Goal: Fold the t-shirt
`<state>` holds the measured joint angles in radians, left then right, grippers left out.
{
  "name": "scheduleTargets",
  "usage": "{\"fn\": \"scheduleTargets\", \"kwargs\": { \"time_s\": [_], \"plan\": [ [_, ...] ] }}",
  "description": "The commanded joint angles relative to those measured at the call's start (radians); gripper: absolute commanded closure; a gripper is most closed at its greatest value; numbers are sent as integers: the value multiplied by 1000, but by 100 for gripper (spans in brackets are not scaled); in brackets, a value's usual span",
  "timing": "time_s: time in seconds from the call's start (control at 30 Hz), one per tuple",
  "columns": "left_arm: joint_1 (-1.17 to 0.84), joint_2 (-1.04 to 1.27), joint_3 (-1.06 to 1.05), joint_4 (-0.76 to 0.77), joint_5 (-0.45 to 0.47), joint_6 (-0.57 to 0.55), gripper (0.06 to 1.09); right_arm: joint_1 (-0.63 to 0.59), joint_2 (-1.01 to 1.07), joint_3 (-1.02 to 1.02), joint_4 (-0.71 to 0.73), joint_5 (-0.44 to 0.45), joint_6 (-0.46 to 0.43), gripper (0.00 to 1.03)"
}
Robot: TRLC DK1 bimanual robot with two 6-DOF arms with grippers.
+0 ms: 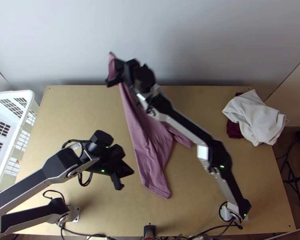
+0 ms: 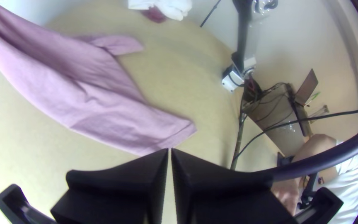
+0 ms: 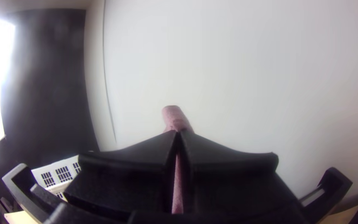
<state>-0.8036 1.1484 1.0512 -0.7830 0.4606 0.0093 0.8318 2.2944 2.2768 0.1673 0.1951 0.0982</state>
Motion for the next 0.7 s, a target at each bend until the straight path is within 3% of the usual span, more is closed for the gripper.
{"fn": "scheduleTargets", "kwargs": {
  "time_s": [0.0, 0.07, 0.1, 0.17, 0.2, 0.37, 0.67],
  "plan": [
    [95, -55, -94, -19, 9, 61, 94, 39, 178, 61, 58, 7, -51, 100],
    [99, -56, -102, -19, 10, 61, 94, 39, 177, 26, 46, 49, -45, 96],
    [99, -56, -106, -16, 10, 61, 94, 38, 172, 21, 26, 67, -34, 77],
    [99, -55, -114, -13, 10, 60, 94, 33, 154, 29, -66, 72, -17, 8],
    [98, -55, -120, -9, 12, 60, 94, 30, 140, 27, -98, 72, -15, 3],
    [90, -33, -131, 45, 12, 32, 93, 18, -24, -83, -235, 75, -15, 3],
    [87, 17, -48, 97, 12, -52, 93, -54, -616, -689, -287, 66, -31, 4]
  ]
}}
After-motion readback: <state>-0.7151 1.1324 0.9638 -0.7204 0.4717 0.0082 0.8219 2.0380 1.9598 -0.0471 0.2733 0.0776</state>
